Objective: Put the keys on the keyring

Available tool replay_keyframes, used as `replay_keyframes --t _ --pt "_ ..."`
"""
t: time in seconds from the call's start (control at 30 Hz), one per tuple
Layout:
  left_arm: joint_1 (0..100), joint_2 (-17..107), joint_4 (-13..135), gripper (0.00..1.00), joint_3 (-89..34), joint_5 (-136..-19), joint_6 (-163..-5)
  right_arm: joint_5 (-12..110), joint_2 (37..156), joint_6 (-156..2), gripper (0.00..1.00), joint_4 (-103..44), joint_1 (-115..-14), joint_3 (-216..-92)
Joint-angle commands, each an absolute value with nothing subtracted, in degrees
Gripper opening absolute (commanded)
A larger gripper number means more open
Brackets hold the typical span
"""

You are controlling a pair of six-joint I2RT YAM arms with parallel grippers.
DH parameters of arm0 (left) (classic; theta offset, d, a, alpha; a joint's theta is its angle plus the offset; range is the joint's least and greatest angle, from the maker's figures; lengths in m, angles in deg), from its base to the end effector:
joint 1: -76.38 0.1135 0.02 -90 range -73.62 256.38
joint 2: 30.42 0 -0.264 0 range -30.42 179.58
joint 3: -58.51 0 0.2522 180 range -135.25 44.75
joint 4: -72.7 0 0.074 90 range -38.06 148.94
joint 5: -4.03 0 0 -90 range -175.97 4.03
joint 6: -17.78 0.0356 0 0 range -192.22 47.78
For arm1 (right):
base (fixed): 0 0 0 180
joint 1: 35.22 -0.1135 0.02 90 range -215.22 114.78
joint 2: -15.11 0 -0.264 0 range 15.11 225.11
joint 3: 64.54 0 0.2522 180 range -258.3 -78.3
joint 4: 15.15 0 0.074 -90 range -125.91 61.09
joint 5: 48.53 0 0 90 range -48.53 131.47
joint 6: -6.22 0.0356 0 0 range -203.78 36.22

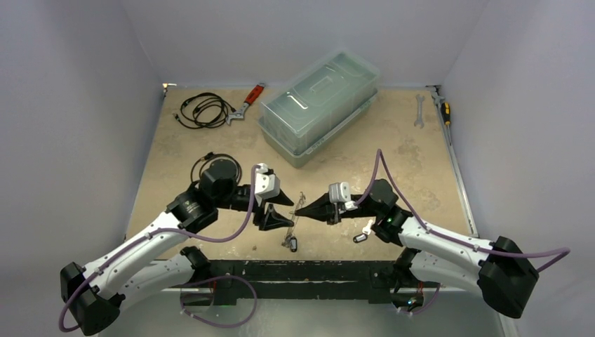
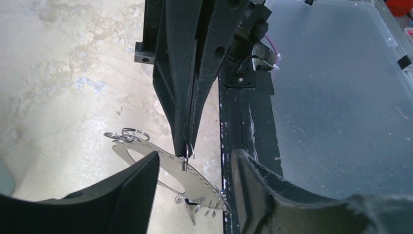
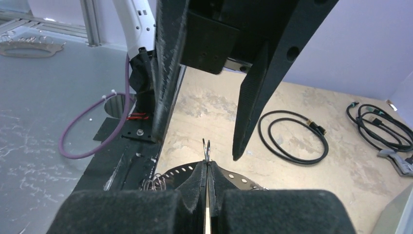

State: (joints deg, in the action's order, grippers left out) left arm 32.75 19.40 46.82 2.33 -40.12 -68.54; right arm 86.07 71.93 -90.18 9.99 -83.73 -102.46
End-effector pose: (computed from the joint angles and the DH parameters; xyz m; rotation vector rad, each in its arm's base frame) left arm 0.1224 -0.1520 0.3101 1.2899 1.5215 -1.2209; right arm 0.1223 0.1760 0.2636 -1.2665 0.9882 1.1445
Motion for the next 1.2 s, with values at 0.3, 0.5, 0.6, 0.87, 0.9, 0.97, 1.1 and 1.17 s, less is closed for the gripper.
replay_keyframes --t 0.3,0.5,0.6,0.87,0.9,0.97,1.1,1.17 --pt "32.88 13.44 56.52 0.60 5.23 -41.47 -70.88 84.86 64.95 -86.13 0.00 23.86 -84.18 -98.63" --pt "32.96 13.32 62.08 0.45 6.70 -39.47 -71.76 84.30 62.56 -82.63 0.00 29.83 -84.18 -96.37" --pt "32.95 13.61 64.08 0.41 7.31 -38.60 -73.93 83.41 62.16 -78.18 0.00 35.60 -84.18 -94.94" --pt "32.91 12.63 68.68 0.35 9.24 -38.83 -75.05 82.42 65.87 -71.50 0.00 38.87 -84.14 -97.15" --pt "32.96 12.44 69.03 0.35 9.37 -39.00 -75.04 81.98 66.41 -70.11 0.00 39.38 -84.14 -97.45" --pt "32.91 12.00 69.32 0.35 9.59 -39.43 -75.04 81.41 67.62 -67.34 0.00 39.60 -84.12 -98.34" --pt "32.89 11.59 69.31 0.35 9.82 -39.59 -75.04 79.81 68.75 -63.79 0.00 39.79 -84.09 -99.43" --pt "32.90 11.68 69.17 0.35 9.89 -39.63 -74.99 79.13 68.89 -62.69 0.00 39.75 -84.09 -99.73"
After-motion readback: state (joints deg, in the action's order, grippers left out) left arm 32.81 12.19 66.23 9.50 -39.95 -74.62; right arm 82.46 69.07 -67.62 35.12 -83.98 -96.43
